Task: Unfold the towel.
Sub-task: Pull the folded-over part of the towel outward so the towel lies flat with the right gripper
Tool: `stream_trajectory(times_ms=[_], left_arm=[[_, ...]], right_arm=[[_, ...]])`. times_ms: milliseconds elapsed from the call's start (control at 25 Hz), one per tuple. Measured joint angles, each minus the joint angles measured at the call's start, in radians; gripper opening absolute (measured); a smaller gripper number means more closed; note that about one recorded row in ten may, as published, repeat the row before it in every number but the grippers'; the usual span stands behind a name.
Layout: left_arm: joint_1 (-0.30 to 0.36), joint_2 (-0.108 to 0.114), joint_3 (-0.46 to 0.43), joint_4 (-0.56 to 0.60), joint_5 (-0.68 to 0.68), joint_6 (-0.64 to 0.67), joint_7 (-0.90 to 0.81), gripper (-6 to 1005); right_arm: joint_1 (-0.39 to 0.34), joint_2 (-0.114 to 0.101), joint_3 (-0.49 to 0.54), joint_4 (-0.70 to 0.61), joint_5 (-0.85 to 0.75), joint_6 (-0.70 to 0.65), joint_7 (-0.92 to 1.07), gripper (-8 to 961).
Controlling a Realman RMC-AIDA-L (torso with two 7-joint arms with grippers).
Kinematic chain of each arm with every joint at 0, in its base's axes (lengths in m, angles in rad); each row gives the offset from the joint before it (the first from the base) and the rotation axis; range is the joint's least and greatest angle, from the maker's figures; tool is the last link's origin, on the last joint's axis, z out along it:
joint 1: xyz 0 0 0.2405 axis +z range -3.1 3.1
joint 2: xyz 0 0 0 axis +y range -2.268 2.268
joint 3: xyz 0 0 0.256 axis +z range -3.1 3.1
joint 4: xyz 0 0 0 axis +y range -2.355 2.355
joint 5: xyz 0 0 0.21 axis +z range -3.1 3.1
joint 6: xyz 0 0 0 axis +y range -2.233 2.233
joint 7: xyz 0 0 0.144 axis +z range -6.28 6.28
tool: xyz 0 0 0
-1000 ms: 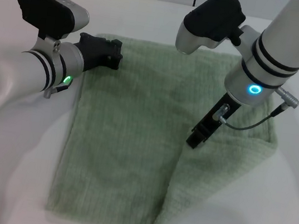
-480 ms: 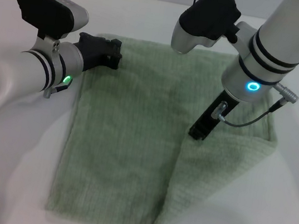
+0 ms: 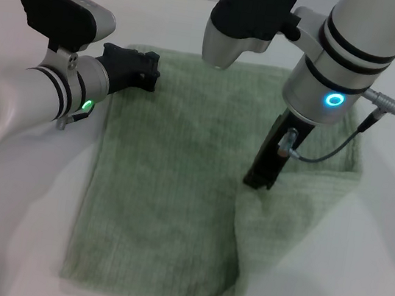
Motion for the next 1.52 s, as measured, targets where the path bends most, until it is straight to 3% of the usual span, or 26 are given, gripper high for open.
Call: stream_trajectory(times_ms=[680, 920, 1080, 1360, 1520], left_arm=[[0.006, 0.002, 0.005, 0.011, 0.0, 0.0, 0.0, 26], [0.007, 0.002, 0.004, 0.011, 0.0, 0.0, 0.0, 27], [0.006, 0.002, 0.004, 0.012, 0.0, 0.0, 0.0, 28], [0.006, 0.001, -0.001, 0.012, 0.0, 0.0, 0.0, 29], [0.006, 0.001, -0.001, 0.012, 0.0, 0.0, 0.0, 29]], right_arm=[[0.054, 0.002, -0.133, 0.035, 0.018, 0.138, 0.019, 20], [0.065, 0.0, -0.27, 0.035, 0.089, 0.163, 0.061, 23], [0.069, -0.001, -0.306, 0.041, 0.092, 0.172, 0.083, 25], [0.074, -0.003, -0.333, 0.101, 0.087, 0.186, 0.106, 29], [0.082, -0.001, -0.399, 0.156, 0.093, 0.191, 0.113, 31]])
